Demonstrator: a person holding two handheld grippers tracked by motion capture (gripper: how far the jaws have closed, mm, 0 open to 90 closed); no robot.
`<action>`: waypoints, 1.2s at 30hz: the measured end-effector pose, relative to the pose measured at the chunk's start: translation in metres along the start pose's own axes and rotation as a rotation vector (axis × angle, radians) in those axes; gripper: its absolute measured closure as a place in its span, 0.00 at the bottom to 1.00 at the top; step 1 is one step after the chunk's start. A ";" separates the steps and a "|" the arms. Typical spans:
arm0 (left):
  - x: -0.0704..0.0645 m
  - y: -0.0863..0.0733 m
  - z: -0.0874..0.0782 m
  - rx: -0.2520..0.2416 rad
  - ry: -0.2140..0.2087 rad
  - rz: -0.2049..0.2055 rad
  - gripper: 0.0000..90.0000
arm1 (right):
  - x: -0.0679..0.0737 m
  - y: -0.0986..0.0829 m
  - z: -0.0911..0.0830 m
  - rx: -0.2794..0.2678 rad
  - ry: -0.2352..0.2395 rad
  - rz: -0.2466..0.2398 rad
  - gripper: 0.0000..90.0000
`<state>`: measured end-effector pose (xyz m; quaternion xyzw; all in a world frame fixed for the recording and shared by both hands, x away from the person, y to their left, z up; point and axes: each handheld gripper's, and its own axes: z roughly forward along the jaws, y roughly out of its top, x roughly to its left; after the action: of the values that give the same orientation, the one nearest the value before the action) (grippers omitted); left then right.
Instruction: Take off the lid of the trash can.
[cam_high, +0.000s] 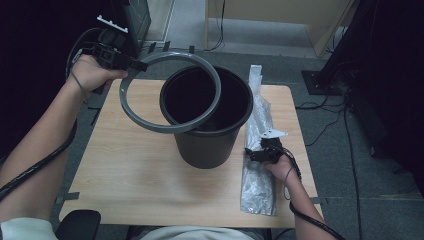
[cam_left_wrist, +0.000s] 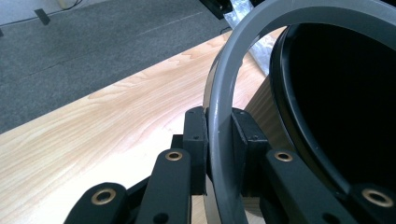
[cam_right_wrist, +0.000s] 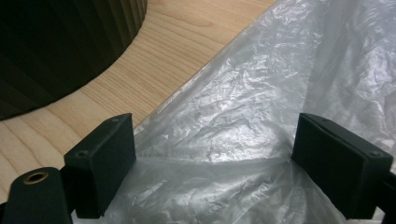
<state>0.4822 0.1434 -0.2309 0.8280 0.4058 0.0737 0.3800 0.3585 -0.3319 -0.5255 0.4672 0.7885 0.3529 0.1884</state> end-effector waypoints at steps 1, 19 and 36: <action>0.001 -0.001 -0.001 0.000 0.001 -0.001 0.86 | 0.000 0.000 0.000 0.000 0.000 0.000 0.14; 0.011 -0.010 -0.016 -0.020 0.018 -0.025 0.86 | 0.000 0.000 0.000 0.000 0.000 0.000 0.14; 0.025 -0.023 -0.027 -0.021 0.041 -0.052 0.86 | 0.000 0.000 0.000 0.000 0.000 0.000 0.14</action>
<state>0.4728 0.1856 -0.2321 0.8114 0.4339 0.0852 0.3822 0.3585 -0.3319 -0.5255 0.4673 0.7884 0.3530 0.1884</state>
